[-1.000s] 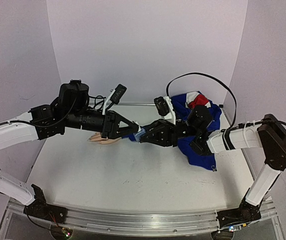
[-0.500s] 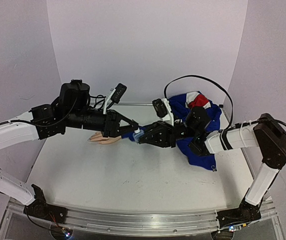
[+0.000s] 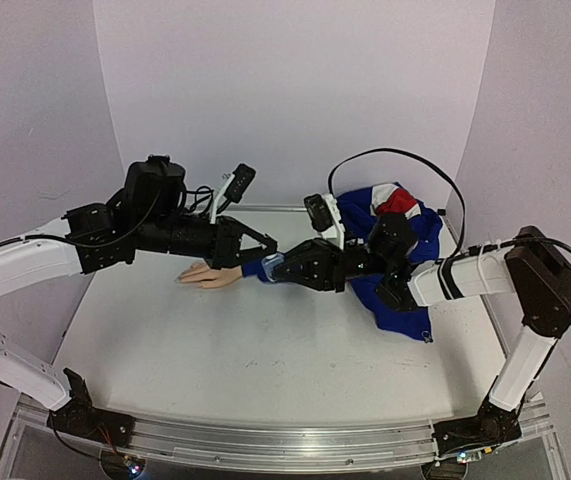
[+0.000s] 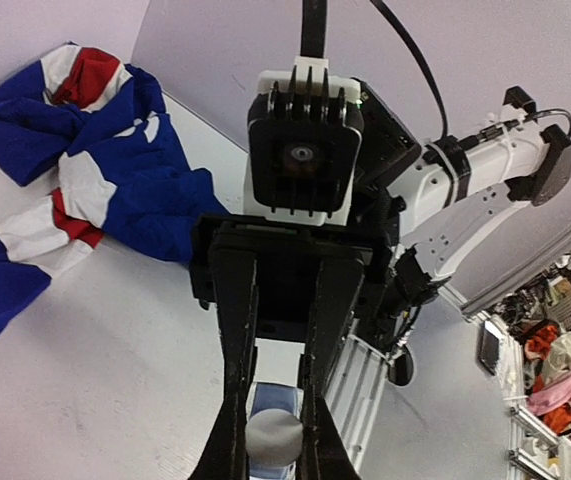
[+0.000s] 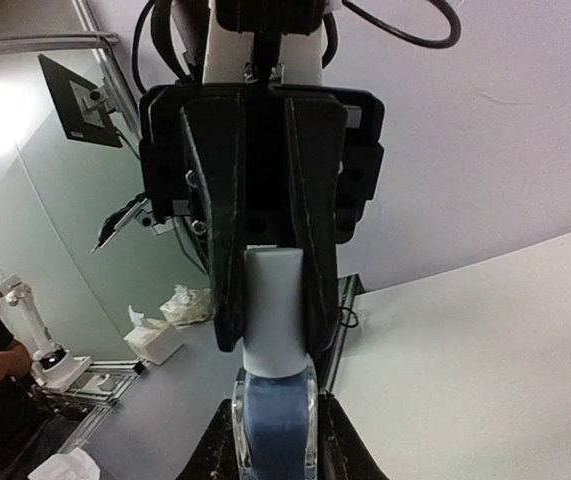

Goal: Paint the nails

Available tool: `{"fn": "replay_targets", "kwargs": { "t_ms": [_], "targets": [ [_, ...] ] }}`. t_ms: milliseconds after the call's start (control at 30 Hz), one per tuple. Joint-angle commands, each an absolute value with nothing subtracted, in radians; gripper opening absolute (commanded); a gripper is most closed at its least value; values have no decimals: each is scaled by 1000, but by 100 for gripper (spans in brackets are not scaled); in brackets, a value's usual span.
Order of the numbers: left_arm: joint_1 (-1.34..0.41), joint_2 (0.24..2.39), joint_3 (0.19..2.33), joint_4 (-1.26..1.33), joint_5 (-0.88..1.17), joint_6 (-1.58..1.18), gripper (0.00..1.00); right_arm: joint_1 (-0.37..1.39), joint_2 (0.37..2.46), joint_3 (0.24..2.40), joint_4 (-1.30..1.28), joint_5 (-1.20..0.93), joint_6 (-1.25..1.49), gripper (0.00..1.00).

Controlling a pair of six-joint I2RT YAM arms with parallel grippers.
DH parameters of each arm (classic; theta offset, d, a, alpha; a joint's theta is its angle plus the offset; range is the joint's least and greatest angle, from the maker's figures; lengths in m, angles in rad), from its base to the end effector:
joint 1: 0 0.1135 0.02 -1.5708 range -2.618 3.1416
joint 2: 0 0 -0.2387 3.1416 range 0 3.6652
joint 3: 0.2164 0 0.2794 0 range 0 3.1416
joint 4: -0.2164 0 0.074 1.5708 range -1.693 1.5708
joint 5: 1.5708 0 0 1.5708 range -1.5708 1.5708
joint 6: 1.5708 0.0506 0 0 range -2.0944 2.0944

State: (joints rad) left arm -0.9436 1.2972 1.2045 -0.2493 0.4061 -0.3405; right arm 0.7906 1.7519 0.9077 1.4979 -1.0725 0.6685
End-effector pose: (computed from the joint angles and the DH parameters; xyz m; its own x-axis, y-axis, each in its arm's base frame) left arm 0.1870 -0.2921 0.3374 -0.5069 0.1765 -0.8438 0.8413 0.3148 -0.4395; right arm 0.2266 0.2922 0.2439 -0.1789 0.2404 -0.9541 -0.9166 -0.3930 0.0728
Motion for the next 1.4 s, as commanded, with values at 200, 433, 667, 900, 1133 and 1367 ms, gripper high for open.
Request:
{"fn": "replay_targets", "kwargs": {
  "t_ms": [200,433,667,900,1133,1367],
  "targets": [
    [-941,1327,1256,-329,85,-438,0,1091,1593,1032,881,669,102,0],
    [-941,1363,1274,-336,102,-469,0,1141,1604,1035,944,641,9,0],
    [-940,1345,1270,-337,146,-453,13,1054,1543,968,971,97,54,0],
    [-939,1259,1223,-307,208,-406,68,826,1528,929,1003,-695,217,0],
    [-939,1193,1167,-249,283,-382,83,779,1595,951,1096,-1045,320,0],
    [-939,1238,1209,-247,342,-366,78,781,1658,960,1311,-1124,489,0]
  ]
}}
